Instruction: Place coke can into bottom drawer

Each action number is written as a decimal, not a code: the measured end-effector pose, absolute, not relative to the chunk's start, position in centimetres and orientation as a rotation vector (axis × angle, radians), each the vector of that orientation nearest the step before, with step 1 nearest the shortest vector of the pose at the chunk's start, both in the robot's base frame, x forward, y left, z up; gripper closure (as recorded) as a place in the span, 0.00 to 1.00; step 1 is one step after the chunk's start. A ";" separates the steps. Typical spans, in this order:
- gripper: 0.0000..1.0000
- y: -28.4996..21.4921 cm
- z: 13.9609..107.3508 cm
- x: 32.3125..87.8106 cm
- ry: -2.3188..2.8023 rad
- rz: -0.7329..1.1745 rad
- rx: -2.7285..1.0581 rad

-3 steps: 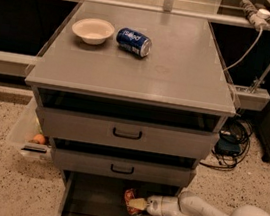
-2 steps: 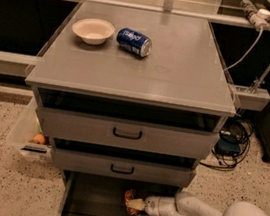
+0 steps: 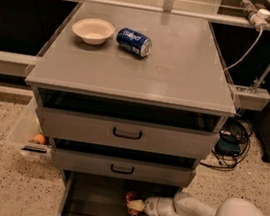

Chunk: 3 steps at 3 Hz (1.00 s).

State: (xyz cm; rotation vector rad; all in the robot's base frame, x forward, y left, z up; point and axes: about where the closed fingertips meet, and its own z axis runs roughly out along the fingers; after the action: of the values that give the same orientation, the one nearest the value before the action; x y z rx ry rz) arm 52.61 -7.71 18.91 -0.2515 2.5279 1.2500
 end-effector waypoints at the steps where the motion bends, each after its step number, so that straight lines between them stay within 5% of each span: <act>1: 0.59 -7.7 18.9 52.6 2.528 1.250 -0.252; 3: 0.12 -7.7 18.9 52.6 2.528 1.250 -0.252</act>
Offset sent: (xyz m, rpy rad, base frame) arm 0.0000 0.0000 0.0000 0.0000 0.0000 0.0000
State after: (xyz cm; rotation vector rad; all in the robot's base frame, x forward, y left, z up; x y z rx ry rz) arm 52.61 -7.70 18.91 -0.2516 2.5279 1.2502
